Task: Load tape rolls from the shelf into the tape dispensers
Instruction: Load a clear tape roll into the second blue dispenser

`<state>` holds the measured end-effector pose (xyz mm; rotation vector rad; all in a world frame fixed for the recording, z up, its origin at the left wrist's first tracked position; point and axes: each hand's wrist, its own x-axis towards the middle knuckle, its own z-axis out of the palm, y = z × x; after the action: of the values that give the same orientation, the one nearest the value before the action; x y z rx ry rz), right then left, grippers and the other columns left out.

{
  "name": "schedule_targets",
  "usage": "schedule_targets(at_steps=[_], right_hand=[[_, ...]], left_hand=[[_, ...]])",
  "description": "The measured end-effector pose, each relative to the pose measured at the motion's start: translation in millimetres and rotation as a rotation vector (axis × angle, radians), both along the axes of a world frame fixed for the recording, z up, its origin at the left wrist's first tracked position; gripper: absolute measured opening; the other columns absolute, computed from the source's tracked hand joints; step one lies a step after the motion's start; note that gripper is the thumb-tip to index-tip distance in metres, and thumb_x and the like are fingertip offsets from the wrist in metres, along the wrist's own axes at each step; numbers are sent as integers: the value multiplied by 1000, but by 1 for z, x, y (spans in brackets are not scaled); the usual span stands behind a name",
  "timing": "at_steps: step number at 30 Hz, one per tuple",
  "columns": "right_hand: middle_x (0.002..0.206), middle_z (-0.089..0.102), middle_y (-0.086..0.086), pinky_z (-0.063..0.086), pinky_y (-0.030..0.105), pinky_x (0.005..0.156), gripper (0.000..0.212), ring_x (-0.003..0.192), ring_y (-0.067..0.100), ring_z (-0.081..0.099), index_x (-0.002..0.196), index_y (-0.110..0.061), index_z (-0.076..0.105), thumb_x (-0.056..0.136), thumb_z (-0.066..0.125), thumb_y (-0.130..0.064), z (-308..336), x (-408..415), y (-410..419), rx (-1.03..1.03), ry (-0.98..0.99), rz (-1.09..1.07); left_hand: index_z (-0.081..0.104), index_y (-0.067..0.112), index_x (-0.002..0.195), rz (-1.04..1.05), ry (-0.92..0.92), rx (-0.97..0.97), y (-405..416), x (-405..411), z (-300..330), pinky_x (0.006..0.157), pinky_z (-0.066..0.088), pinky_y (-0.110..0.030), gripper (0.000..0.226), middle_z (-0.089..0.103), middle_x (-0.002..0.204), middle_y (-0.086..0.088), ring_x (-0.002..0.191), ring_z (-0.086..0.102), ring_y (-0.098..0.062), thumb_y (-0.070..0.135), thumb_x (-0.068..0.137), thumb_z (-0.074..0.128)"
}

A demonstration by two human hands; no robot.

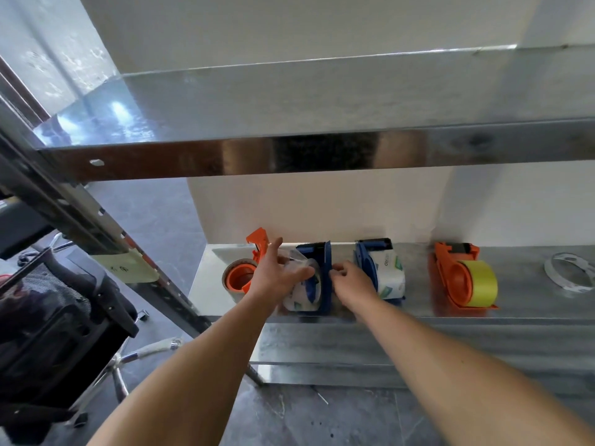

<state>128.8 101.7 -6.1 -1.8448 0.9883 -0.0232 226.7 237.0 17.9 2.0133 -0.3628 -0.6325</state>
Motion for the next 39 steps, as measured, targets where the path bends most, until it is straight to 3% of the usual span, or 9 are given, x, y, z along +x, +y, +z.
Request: schedule_targets(at_steps=[8, 11, 13, 18, 22, 27, 30, 34, 39], right_hand=[[86, 71, -2, 39, 19, 58, 30, 81, 11, 63, 92, -19, 76, 86, 65, -46, 37, 13, -13, -193, -121, 156], [105, 68, 1, 52, 26, 79, 47, 97, 16, 63, 109, -20, 72, 76, 73, -54, 38, 17, -13, -223, -66, 282], [119, 61, 3, 51, 34, 92, 59, 109, 20, 59, 122, -20, 65, 74, 76, -52, 37, 19, -12, -258, -45, 330], [109, 66, -3, 49, 27, 80, 28, 100, 15, 60, 112, -22, 65, 86, 70, -31, 37, 22, -10, -204, -82, 286], [102, 65, -3, 55, 35, 81, 18, 95, 17, 62, 108, -24, 64, 91, 65, -29, 34, 27, -6, -194, -102, 259], [92, 65, -4, 47, 26, 63, 4, 85, 15, 61, 96, -26, 61, 93, 62, -24, 31, 32, -4, -202, -106, 175], [89, 63, -5, 48, 27, 64, 7, 85, 16, 61, 97, -25, 60, 95, 58, -19, 30, 32, -4, -203, -100, 135], [109, 63, -2, 43, 24, 73, 40, 95, 15, 58, 132, -35, 54, 96, 52, -17, 38, 36, -5, -146, -92, 254], [105, 67, -2, 41, 20, 62, 14, 90, 14, 58, 104, -19, 69, 92, 63, -24, 47, 38, -5, -246, -13, 373]], left_hand=[[21, 33, 155, -142, -166, 119, -13, -16, 2, 103, 41, -33, 104, 42, 151, -2, 134, 44, -20, 40, 73, 85], [20, 31, 155, -147, -165, 110, -15, -18, 2, 105, 40, -32, 105, 41, 152, -4, 136, 43, -20, 36, 73, 86], [20, 31, 156, -147, -169, 117, -17, -17, 3, 106, 41, -34, 106, 41, 152, -5, 137, 43, -21, 36, 73, 86], [18, 30, 156, -177, -186, 148, -14, -16, 4, 102, 40, -32, 106, 44, 148, -1, 132, 46, -19, 40, 74, 85], [22, 24, 155, -176, -202, 162, -13, -15, 5, 103, 42, -31, 105, 48, 145, 0, 130, 48, -18, 42, 73, 85], [11, 33, 156, -181, -176, 150, -11, -15, 4, 103, 47, -38, 113, 53, 135, 1, 124, 52, -19, 40, 72, 86], [7, 35, 156, -183, -171, 149, -13, -13, 5, 101, 48, -37, 117, 53, 135, 0, 120, 53, -17, 38, 72, 87], [5, 35, 157, -191, -178, 152, -15, -14, 3, 105, 43, -37, 118, 47, 147, -5, 133, 48, -22, 37, 72, 87], [6, 33, 157, -179, -145, 119, -14, -13, 3, 106, 42, -38, 112, 50, 143, -2, 132, 49, -23, 33, 77, 84]])
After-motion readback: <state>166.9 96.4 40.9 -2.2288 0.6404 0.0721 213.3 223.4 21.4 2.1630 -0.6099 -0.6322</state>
